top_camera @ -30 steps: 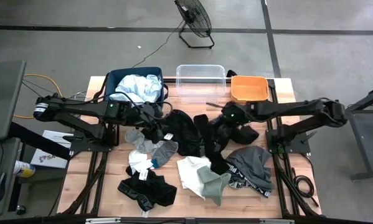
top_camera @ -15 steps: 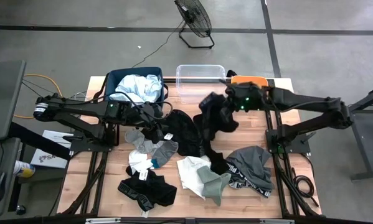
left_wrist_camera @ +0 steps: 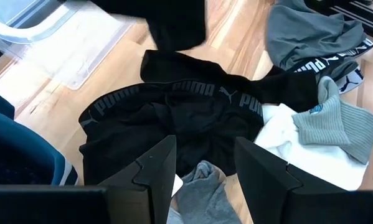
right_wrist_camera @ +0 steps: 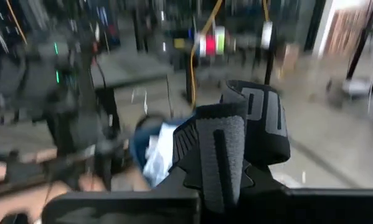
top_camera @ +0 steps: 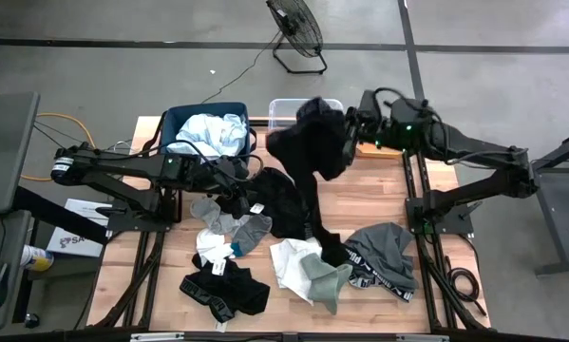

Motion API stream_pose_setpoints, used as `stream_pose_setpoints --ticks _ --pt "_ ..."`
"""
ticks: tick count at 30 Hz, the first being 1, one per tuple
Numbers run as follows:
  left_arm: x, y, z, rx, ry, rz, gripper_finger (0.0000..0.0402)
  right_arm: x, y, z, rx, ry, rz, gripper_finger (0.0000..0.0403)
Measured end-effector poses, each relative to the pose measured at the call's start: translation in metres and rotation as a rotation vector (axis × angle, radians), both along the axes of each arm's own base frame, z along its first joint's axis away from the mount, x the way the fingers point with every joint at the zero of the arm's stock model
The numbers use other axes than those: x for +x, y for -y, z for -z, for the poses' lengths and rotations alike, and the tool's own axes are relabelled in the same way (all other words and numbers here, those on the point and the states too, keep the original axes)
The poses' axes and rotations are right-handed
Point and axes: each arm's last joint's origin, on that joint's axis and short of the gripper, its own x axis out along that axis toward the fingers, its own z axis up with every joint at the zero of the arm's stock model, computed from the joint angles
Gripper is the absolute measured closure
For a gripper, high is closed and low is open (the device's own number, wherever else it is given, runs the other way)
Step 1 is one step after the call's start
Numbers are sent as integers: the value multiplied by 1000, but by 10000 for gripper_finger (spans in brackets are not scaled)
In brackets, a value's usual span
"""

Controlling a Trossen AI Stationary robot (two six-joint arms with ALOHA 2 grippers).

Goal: Pick & Place Cloths
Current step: Put the top right black boxer short into the transparent bin

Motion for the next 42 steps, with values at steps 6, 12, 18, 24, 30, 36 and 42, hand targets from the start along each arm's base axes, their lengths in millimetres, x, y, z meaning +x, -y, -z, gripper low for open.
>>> stream_pose_setpoints --ticks 6,12,18,24,30,36,42 --pt "0 0 0 -14 4 -12 243 0 16 -19 -135 171 6 399" --pt "0 0 -1 -23 13 -21 243 5 43 -22 -208 240 68 399" --pt "0 0 -1 -30 16 -29 243 20 78 -3 -197 188 94 399" --pt "0 0 -1 -48 21 -48 243 29 110 14 -195 153 139 399" --pt "0 0 -1 -60 24 -58 243 34 140 35 -162 86 217 399" --pt "0 0 -1 -73 29 -77 243 37 160 60 -88 -37 299 399" --pt "0 0 -1 -91 33 -94 243 41 160 82 8 -188 221 399"
